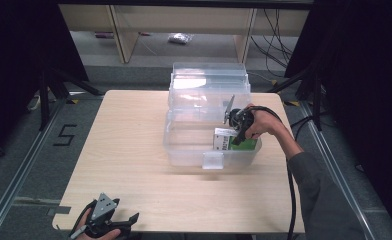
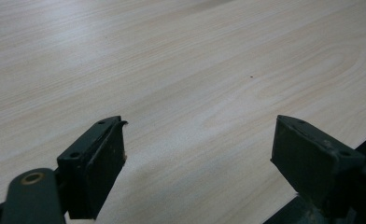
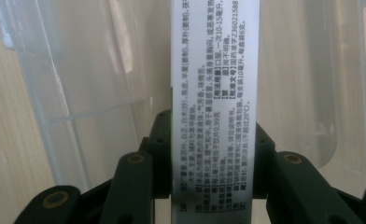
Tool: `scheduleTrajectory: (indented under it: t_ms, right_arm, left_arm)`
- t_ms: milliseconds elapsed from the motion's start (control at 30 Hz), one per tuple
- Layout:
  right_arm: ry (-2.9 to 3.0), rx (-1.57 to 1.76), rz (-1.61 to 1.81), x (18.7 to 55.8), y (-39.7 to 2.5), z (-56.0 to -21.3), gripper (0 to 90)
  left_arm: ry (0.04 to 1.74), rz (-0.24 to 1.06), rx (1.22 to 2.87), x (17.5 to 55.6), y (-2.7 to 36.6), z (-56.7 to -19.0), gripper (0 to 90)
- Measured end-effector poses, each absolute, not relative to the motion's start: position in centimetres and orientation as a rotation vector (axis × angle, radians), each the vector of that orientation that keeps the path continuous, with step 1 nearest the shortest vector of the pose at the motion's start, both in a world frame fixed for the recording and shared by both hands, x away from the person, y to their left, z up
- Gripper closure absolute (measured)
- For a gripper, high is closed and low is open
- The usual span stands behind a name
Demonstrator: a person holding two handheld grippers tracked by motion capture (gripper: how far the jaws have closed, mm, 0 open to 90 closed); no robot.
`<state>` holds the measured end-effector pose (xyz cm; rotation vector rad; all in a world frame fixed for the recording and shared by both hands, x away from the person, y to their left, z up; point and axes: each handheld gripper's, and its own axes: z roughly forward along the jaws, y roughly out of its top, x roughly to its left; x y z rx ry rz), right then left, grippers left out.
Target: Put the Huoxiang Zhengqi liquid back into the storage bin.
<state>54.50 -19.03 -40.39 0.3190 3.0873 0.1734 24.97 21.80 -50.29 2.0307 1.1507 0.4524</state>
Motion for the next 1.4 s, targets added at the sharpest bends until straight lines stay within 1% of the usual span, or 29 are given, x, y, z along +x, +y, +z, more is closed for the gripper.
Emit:
scheduleTrajectory:
  t_ms: [200, 233, 267, 300, 400, 433, 467, 500, 533, 633, 667, 700, 767, 900, 933, 1033, 1067, 1233, 1333, 1367, 1400]
  right_arm:
    - [3.090, 0.390, 0.204, 54.5, -19.2, -39.8, 60.1]
    - [3.074, 0.434, 0.241, 54.2, -19.2, -39.3, 59.3]
    - [3.066, 0.450, 0.282, 54.0, -19.2, -38.6, 57.9]
    - [3.066, 0.450, 0.282, 54.0, -19.2, -38.6, 57.9]
    - [3.021, 0.459, 0.362, 53.5, -19.5, -37.2, 53.5]
    - [3.021, 0.459, 0.362, 53.5, -19.5, -37.2, 53.5]
    - [2.997, 0.487, 0.432, 53.1, -19.6, -36.6, 50.6]
    - [2.997, 0.487, 0.432, 53.1, -19.6, -36.6, 50.6]
    - [2.975, 0.501, 0.489, 52.8, -19.8, -35.9, 48.4]
    - [2.957, 0.521, 0.520, 52.6, -19.9, -35.5, 47.4]
    - [2.940, 0.538, 0.547, 52.3, -20.0, -35.1, 45.7]
    - [2.940, 0.538, 0.547, 52.3, -20.0, -35.1, 45.7]
    - [2.896, 0.595, 0.593, 52.0, -20.0, -34.8, 42.7]
    - [2.876, 0.655, 0.652, 51.6, -20.0, -34.7, 40.8]
    - [2.847, 0.703, 0.676, 51.3, -20.0, -34.7, 37.5]
    - [2.837, 0.732, 0.694, 51.0, -20.1, -34.6, 37.0]
    - [2.804, 0.755, 0.733, 50.7, -20.2, -34.5, 35.4]
    - [2.753, 0.801, 0.793, 49.7, -20.4, -34.4, 33.0]
    - [2.703, 0.826, 0.884, 48.6, -20.9, -34.4, 32.2]
    - [2.703, 0.826, 0.884, 48.6, -20.9, -34.4, 32.2]
    - [2.687, 0.837, 0.891, 48.3, -21.0, -34.4, 31.8]
  left_arm:
    - [1.142, 0.439, 2.013, 24.9, 21.6, -50.2, 16.6]
    - [1.151, 0.440, 1.993, 24.9, 21.5, -50.3, 16.5]
    - [1.137, 0.444, 2.027, 24.9, 21.7, -50.2, 16.6]
    - [1.137, 0.444, 2.027, 24.9, 21.7, -50.2, 16.6]
    - [1.148, 0.456, 2.011, 24.9, 21.6, -50.2, 16.5]
    - [1.148, 0.456, 2.011, 24.9, 21.6, -50.2, 16.6]
    - [1.136, 0.439, 2.026, 24.9, 21.7, -50.2, 16.6]
    - [1.136, 0.439, 2.026, 24.9, 21.7, -50.2, 16.6]
    - [1.137, 0.440, 2.016, 24.9, 21.7, -50.2, 16.5]
    - [1.137, 0.440, 2.017, 24.9, 21.7, -50.2, 16.6]
    - [1.145, 0.442, 2.012, 24.9, 21.7, -50.2, 16.6]
    - [1.145, 0.442, 2.012, 24.9, 21.7, -50.2, 16.5]
    - [1.145, 0.445, 2.007, 24.9, 21.7, -50.3, 16.6]
    - [1.147, 0.438, 2.018, 24.8, 21.8, -50.1, 16.5]
    - [1.146, 0.439, 2.018, 24.8, 21.8, -50.1, 16.5]
    - [1.149, 0.442, 2.010, 24.9, 21.7, -50.2, 16.6]
    - [1.158, 0.446, 1.997, 24.9, 21.6, -50.2, 16.5]
    - [1.148, 0.444, 2.017, 24.8, 21.8, -50.2, 16.5]
    - [1.155, 0.439, 1.975, 24.9, 21.5, -50.3, 16.6]
    - [1.146, 0.453, 2.018, 24.9, 21.7, -50.2, 16.6]
    - [1.146, 0.457, 2.015, 24.9, 21.7, -50.2, 16.5]
